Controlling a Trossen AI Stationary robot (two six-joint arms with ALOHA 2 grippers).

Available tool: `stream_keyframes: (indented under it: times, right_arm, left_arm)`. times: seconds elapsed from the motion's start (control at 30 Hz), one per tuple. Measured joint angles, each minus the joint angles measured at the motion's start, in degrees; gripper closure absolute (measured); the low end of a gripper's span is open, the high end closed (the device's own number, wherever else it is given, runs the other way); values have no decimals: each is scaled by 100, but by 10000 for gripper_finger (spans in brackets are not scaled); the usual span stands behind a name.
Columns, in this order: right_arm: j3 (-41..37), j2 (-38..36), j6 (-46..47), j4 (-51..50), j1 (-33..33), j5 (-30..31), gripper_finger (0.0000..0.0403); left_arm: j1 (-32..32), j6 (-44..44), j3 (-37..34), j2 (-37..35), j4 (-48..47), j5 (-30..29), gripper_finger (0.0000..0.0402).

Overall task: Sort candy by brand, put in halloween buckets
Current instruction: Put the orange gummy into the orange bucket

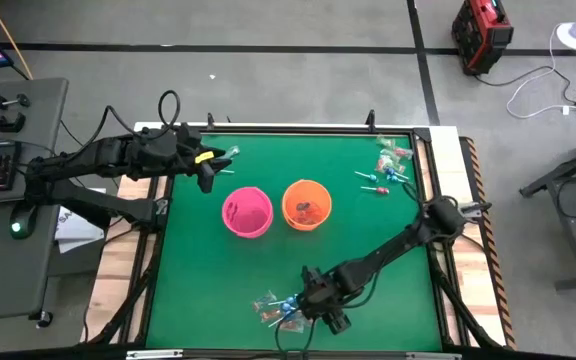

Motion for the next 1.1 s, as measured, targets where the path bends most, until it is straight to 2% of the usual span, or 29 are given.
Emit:
stream_keyframes:
  times: [0.17, 0.27, 0.33, 0.47, 0.5, 0.67, 0.83, 0.97, 1.1]
  right_arm:
    - [-2, 163, -15, -48, 0, 136, 161]
    - [3, 201, 8, -211, 11, 375, 186]
    - [8, 195, 34, -358, 12, 562, 230]
    - [9, 97, 175, -787, -7, 710, 367]
    - [7, 47, 243, -927, -32, 708, 383]
    - [4, -564, 539, -2088, -124, 818, 391]
    - [4, -1726, 1177, -3011, -355, 1648, 394]
    - [2, -2602, 1864, -2736, -917, 2344, 400]
    - [2, -2858, 1984, -2040, -1650, 2615, 394]
  left_arm:
    - [0, 52, 0, 2, -103, 4, 234]
    - [0, 179, 0, 2, -103, 2, 234]
    - [0, 324, 0, -18, -103, 1, 234]
    - [2, 489, 0, -98, -84, -146, 234]
    - [2, 541, 0, -132, -84, -217, 234]
    - [146, 720, 0, -444, -84, -529, 234]
    - [425, 752, 4, -802, -92, -689, 234]
    - [565, 751, 6, -963, -234, -659, 234]
    - [597, 746, 7, -977, -375, -615, 234]
